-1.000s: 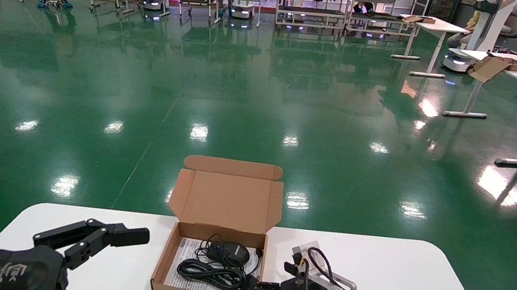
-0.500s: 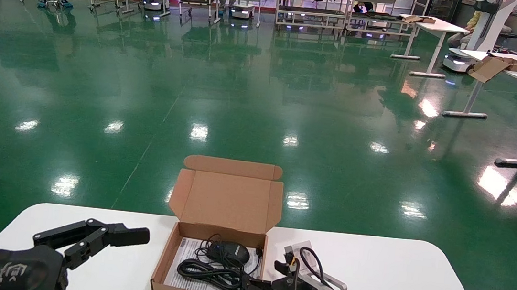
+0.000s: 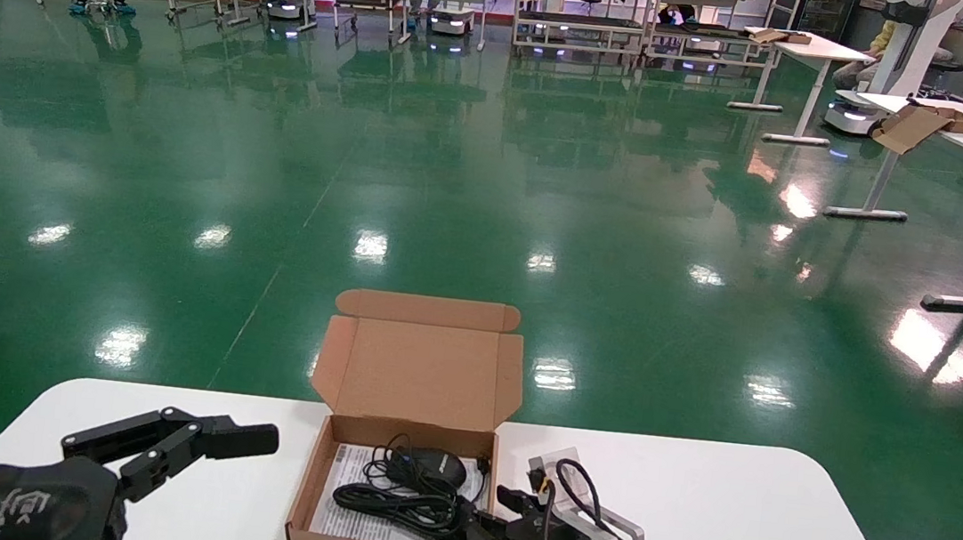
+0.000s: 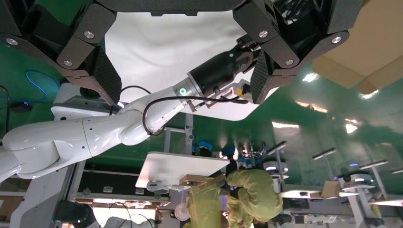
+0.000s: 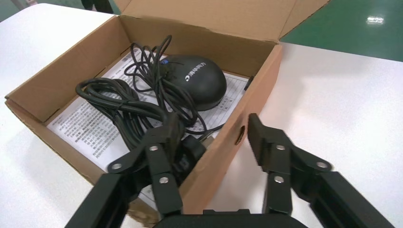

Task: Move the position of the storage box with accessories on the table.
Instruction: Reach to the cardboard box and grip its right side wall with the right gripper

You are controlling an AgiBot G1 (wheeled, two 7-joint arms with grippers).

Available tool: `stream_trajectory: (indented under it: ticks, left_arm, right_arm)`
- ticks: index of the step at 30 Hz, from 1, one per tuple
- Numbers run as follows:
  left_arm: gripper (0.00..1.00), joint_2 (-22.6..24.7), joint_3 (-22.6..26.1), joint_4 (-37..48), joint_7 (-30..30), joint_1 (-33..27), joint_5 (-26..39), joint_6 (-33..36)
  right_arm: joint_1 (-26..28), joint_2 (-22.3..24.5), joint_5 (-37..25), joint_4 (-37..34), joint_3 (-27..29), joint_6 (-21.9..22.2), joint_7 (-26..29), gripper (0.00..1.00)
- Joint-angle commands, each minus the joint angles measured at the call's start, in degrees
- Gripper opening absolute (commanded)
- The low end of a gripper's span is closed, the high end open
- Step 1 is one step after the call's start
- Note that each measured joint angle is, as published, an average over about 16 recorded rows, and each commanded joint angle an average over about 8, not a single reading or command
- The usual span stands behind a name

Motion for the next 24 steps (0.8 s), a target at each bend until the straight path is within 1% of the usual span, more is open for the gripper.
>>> stream_trajectory:
  ticks: [1, 17, 24]
  left_arm:
    - [1.0, 0.0, 0.0, 0.0, 0.0, 0.0, 0.0, 0.0]
    - [1.0, 0.0, 0.0, 0.0, 0.0, 0.0, 0.0, 0.0]
    - [1.0, 0.0, 0.0, 0.0, 0.0, 0.0, 0.0, 0.0]
  right_arm:
    - [0.0, 0.0, 0.4, 0.1, -0.4, 0.2, 0.0, 0.0]
    - [-0.4, 0.4, 3.1, 0.6, -3.0, 0.6, 0.4, 0.0]
    - [-0.3, 0.9, 3.9, 0.8, -3.6, -0.4, -0.4, 0.0]
